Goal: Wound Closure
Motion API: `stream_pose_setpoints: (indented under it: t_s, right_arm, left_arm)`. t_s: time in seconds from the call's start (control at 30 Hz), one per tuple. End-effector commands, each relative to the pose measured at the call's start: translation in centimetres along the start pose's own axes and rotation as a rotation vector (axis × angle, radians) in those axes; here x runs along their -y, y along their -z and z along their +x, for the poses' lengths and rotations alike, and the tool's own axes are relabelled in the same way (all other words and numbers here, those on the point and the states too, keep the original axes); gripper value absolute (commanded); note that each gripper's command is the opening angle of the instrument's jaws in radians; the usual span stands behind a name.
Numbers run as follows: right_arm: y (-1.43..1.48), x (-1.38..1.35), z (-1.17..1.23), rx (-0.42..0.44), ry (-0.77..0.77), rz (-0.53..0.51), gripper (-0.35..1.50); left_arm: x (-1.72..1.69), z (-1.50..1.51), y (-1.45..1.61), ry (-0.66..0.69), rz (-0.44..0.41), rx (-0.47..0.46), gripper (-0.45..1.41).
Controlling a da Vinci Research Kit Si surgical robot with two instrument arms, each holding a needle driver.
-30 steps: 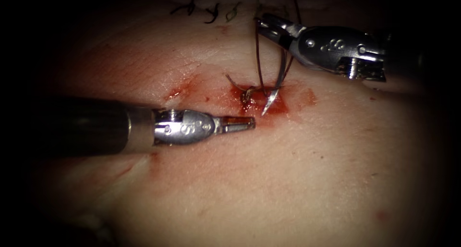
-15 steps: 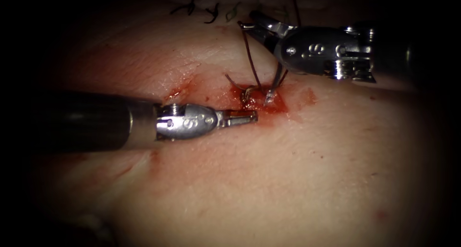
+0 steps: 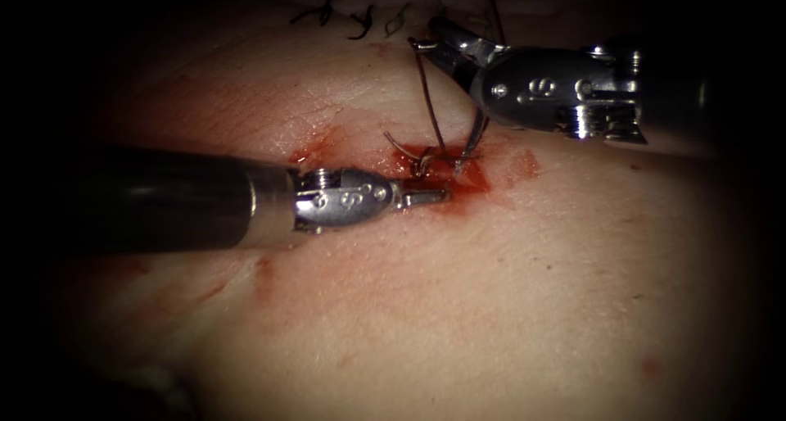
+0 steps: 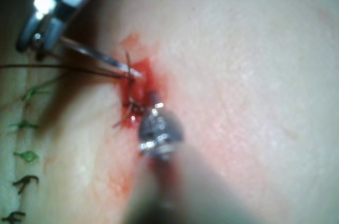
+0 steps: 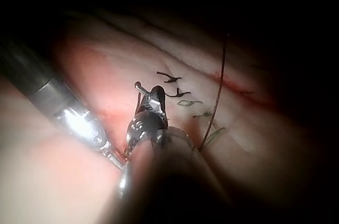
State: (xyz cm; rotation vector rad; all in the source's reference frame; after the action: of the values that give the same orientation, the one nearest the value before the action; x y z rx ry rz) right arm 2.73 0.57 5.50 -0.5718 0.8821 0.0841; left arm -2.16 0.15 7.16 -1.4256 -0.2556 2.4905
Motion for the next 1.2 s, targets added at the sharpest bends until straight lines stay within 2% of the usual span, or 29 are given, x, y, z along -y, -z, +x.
stream_pose_setpoints:
  t_s: [0.03, 0.3, 0.67, 0.73, 0.87, 1.2]
  right_arm:
    - [-0.04, 0.08, -0.01, -0.001, 0.001, 0.003, -0.35]
    - [0.02, 0.09, -0.04, 0.005, 0.014, 0.001, -0.35]
    - [0.04, 0.17, 0.01, 0.022, 0.094, -0.014, -0.35]
    - [0.04, 0.19, 0.06, 0.011, 0.119, -0.060, -0.35]
    - [-0.01, 0.23, 0.10, 0.012, 0.166, -0.077, -0.35]
    - [-0.12, 0.62, 0.01, 0.018, 0.254, -0.093, -0.35]
  left_arm:
    - [0.01, -0.04, -0.09, 0.000, -0.003, 0.006, -0.23]
    - [0.24, -0.04, -0.14, 0.005, -0.005, 0.035, -0.21]
    - [0.24, 0.09, -0.32, -0.002, -0.023, 0.064, -0.21]
    - [0.24, 0.14, -0.29, 0.003, -0.027, 0.061, -0.25]
    - [0.20, 0.17, -0.20, 0.004, -0.037, 0.060, -0.25]
    - [0.11, 0.13, 0.10, -0.005, -0.062, 0.055, -0.22]
